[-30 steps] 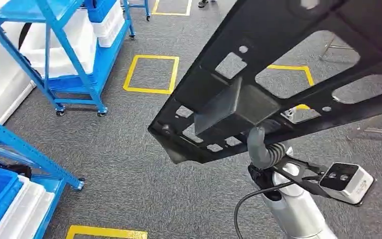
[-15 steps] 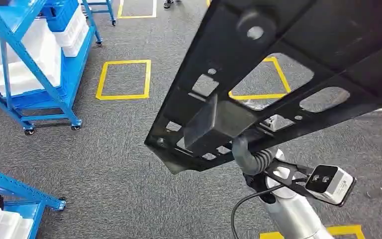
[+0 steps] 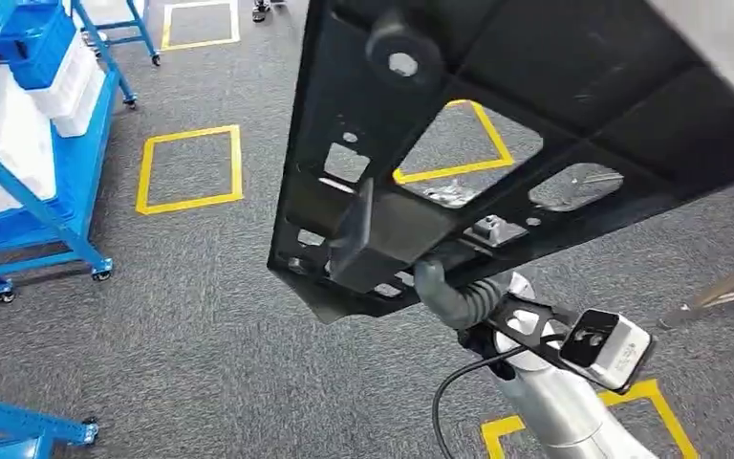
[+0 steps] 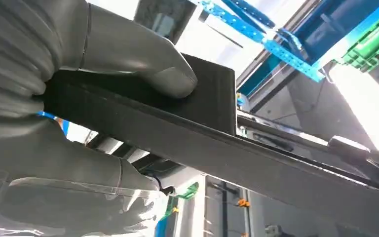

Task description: Take the parts from the cabinet and place them on the table.

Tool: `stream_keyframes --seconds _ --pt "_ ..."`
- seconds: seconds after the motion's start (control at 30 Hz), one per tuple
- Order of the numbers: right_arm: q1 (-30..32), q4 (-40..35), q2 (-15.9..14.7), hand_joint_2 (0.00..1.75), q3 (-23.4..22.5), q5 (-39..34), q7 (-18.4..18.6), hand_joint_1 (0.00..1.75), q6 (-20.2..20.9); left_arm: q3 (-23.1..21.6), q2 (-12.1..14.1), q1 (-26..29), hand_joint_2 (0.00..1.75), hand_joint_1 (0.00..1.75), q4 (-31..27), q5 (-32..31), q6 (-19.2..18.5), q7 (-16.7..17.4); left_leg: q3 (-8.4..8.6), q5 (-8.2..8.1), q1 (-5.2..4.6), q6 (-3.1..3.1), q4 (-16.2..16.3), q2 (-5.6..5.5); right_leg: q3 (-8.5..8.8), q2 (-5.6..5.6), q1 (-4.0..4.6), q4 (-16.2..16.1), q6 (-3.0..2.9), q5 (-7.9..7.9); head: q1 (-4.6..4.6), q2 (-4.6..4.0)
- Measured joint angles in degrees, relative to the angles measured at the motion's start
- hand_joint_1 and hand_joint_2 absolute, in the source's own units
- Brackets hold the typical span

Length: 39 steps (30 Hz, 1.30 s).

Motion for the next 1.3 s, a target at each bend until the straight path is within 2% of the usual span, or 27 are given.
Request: stream_keyframes --seconds 0.03,0.07,0.13,0.17,0.2,0.23,0.3,0.33,0.37,0.5,0.53,0.57,0.63,0.67,0.7,0.73,0.8,0.83,0.87,1.0,1.03,1.07,1.1,1.17,1.2,1.23,1.3 --pt "-0.4 0.3 0.3 1.75 0.3 0.2 0.0 1.75 -0.6 0.0 -0.2 0.0 1.75 0.0 0.0 0.1 0.0 0.0 -0.43 -1.26 0.1 -0.11 1.7 -1.99 0.1 0.39 0.07 -0.1 -0.33 0.04 0.02 0.0" --pt "-0.8 0.7 0.8 1.75 0.7 0.4 -0.1 1.75 -1.1 0.0 -0.3 0.1 1.75 0.0 0.0 0.1 0.0 0.0 -2.09 -3.42 0.24 -0.17 5.3 -3.1 0.06 0.74 0.1 -0.1 -0.64 0.04 0.0 0.0" --pt "-0.7 1.2 1.5 1.75 1.4 1.1 -0.1 1.75 -2.0 0.0 -0.3 0.4 1.75 0.0 0.0 0.1 0.3 0.2 -7.19 -7.86 0.21 -0.43 15.7 -4.0 0.03 2.03 0.28 0.0 -0.75 0.01 0.0 0.0" --pt "-0.5 1.4 1.7 1.75 1.7 1.4 -0.1 1.75 -2.2 0.0 -0.3 0.5 1.75 0.0 0.0 0.1 0.5 0.4 -8.87 -8.39 0.22 -0.47 18.7 -4.02 0.03 2.6 0.37 0.0 -0.76 0.01 0.0 0.0" --pt "-0.3 1.5 1.7 1.75 2.0 1.4 -0.1 1.75 -2.4 0.0 -0.3 0.5 1.75 0.0 0.0 0.2 0.8 0.6 -9.25 -7.49 0.22 -0.42 18.7 -4.02 0.09 3.2 0.41 0.1 -0.77 -0.01 0.0 0.0" --pt "-0.2 1.6 1.9 1.75 2.2 1.4 -0.1 1.75 -2.6 0.0 -0.3 0.5 1.75 0.0 0.0 0.4 1.1 0.7 -8.24 -5.26 0.22 -0.3 15.9 -4.08 0.15 3.83 0.4 0.2 -0.76 -0.06 0.0 0.0" --pt "0.3 1.7 2.3 1.75 2.4 1.5 -0.4 1.75 -2.4 0.4 -0.3 0.5 1.75 0.0 0.0 1.2 1.6 0.9 -3.46 0.5 0.31 -0.05 5.2 -5.19 0.34 5.11 0.33 0.4 -0.53 -0.24 0.0 0.0" --pt "0.4 1.7 2.4 1.75 2.4 1.6 -0.7 1.75 -2.1 0.6 -0.3 0.6 1.75 0.0 0.0 1.4 1.7 1.0 -1.66 1.38 0.5 0.18 1.0 -7.59 0.27 5.61 0.19 0.5 -0.33 -0.36 0.0 0.0" --pt "0.5 1.8 2.6 1.75 2.4 1.6 -0.9 1.75 -1.7 0.9 -0.3 0.5 1.75 0.0 0.0 1.6 1.7 1.0 -1.19 0.91 0.4 0.28 0.2 -7.88 -0.04 6.14 0.53 0.9 -0.05 -0.41 0.0 0.0" --pt "1.2 2.2 2.8 1.75 2.4 2.1 -1.2 1.75 0.4 1.5 -0.5 0.4 1.75 0.0 0.0 2.2 1.5 1.0 -1.01 1.4 0.43 1.67 -0.1 -6.04 -0.42 7.47 0.3 0.6 1.44 -0.21 0.0 0.0" --pt "1.4 2.2 2.8 1.75 2.4 2.2 -1.2 1.75 0.9 1.5 -0.5 0.3 1.75 0.0 0.0 2.2 1.3 0.9 -0.83 1.55 0.43 2.12 -0.5 -5.37 -0.88 4.64 0.38 2.0 1.44 -1.22 0.0 0.0" --pt "1.4 2.3 2.9 1.75 2.4 2.3 -1.2 1.75 1.3 1.6 -0.5 0.4 1.75 0.0 0.0 2.1 1.2 0.7 -0.85 1.52 0.36 2.43 -0.5 -4.93 -2.42 2.87 0.39 5.2 1.58 -3.3 0.0 0.0" --pt "1.7 2.4 3.1 1.75 2.3 2.6 -1.2 1.75 1.6 1.7 -0.5 0.6 1.75 0.0 0.0 2.1 0.9 0.6 -0.89 1.42 0.14 2.57 -0.5 -3.75 -6.99 1.86 0.05 14.5 1.92 -7.54 0.0 0.0" --pt "2.0 2.5 3.1 1.75 2.3 2.7 -1.2 1.75 1.6 1.8 -0.5 0.7 1.75 0.0 0.0 2.0 0.9 0.6 -0.93 1.35 0.08 2.59 -0.5 -3.14 -9.03 1.78 -0.08 18.5 2.08 -8.73 0.0 0.0" --pt "2.3 2.6 3.1 1.75 2.3 2.8 -1.2 1.75 1.6 1.8 -0.5 0.8 1.75 0.0 0.0 1.9 0.9 0.5 -0.9 1.3 0.07 2.54 -0.4 -2.5 -9.52 1.72 -0.16 19.3 2.17 -8.33 0.0 0.0" --pt "2.5 2.7 3.1 1.75 2.3 2.9 -1.2 1.75 1.6 1.8 -0.6 0.7 1.75 0.0 0.0 1.9 0.9 0.5 -0.84 1.18 0.07 2.48 -0.4 -1.96 -8.56 1.58 -0.2 17.2 2.18 -6.74 0.0 0.0" --pt "2.5 2.7 3.1 1.75 2.3 3.0 -1.2 1.75 1.6 1.8 -0.7 0.6 1.75 0.0 0.0 1.9 0.9 0.5 -0.56 0.85 0.07 2.24 -0.2 -0.93 -2.87 0.37 -0.2 6.6 1.9 -1.65 0.0 0.0" --pt "2.5 2.7 3.2 1.75 2.3 3.0 -1.2 1.75 1.6 1.8 -0.7 0.6 1.75 0.0 0.0 1.9 0.9 0.5 -0.3 0.65 0.01 1.99 -0.2 -0.54 -0.11 -1.68 0.01 1.5 1.59 -0.3 0.0 0.0" --pt "2.5 2.7 3.3 1.75 2.3 3.0 -1.2 1.75 1.6 1.8 -0.7 0.6 1.75 0.0 0.0 1.9 0.9 0.5 -0.27 0.48 -0.35 1.65 -0.2 -0.18 0.18 -2.39 0.64 0.9 1.36 -1.07 0.0 0.0" --pt "2.6 2.7 3.5 1.75 2.2 3.1 -1.2 1.75 1.6 1.8 -0.8 0.4 1.75 0.0 0.0 1.9 0.9 0.5 0.29 0.2 -0.31 0.43 -0.3 1.64 -0.15 -0.05 0.64 0.4 0.35 -0.65 0.0 0.0" --pt "2.6 2.6 3.6 1.75 2.1 3.1 -1.2 1.75 1.7 1.8 -0.8 0.3 1.75 0.0 0.0 1.9 0.8 0.5 0.09 -0.33 -0.02 0.09 0.0 1.14 0.33 0.41 0.07 -0.1 -0.03 -0.34 0.0 0.0" --pt "2.4 2.7 3.8 1.75 2.1 3.3 -1.2 1.75 1.8 1.8 -0.9 0.2 1.75 0.0 0.0 1.9 0.8 0.3 -0.68 -2.1 0.13 -0.05 2.5 -1.65 0.46 0.83 0.09 -0.2 -0.52 -0.3 0.0 0.0" --pt "2.4 2.7 4.1 1.75 2.0 3.5 -1.2 1.75 2.0 1.8 -0.9 0.3 1.75 0.0 0.0 1.7 0.7 0.3 -2.46 -4.25 0.19 -0.14 6.4 -3.12 0.47 1.25 0.11 -0.2 -0.66 -0.31 0.0 0.0" --pt "2.5 2.7 4.3 1.75 1.9 3.9 -1.2 1.75 2.4 1.8 -0.9 0.5 1.75 0.0 0.0 1.6 0.7 0.4 -7.21 -8.23 0.22 -0.44 16.0 -3.97 0.42 2.42 0.27 -0.1 -0.85 -0.37 0.0 0.0" --pt "2.5 2.8 4.4 1.75 1.9 3.9 -1.1 1.75 2.4 1.8 -0.8 0.6 1.75 0.0 0.0 1.5 0.7 0.5 -8.79 -8.53 0.22 -0.5 18.8 -4.0 0.39 3.16 0.33 0.0 -0.85 -0.37 0.0 0.0" --pt "2.5 2.9 4.5 1.75 1.7 3.8 -1.1 1.75 2.3 1.8 -0.8 0.6 1.75 0.0 0.0 1.5 0.7 0.5 -8.86 -7.33 0.22 -0.46 18.3 -4.0 0.43 3.84 0.33 0.1 -0.81 -0.4 0.0 0.0" --pt "2.4 3.1 4.8 1.75 1.4 3.6 -1.0 1.75 2.3 1.8 -0.8 0.5 1.75 0.0 0.0 1.5 0.7 0.5 -5.12 -1.92 0.3 -0.26 9.6 -4.32 0.67 5.19 0.26 0.3 -0.57 -0.59 0.0 0.0"
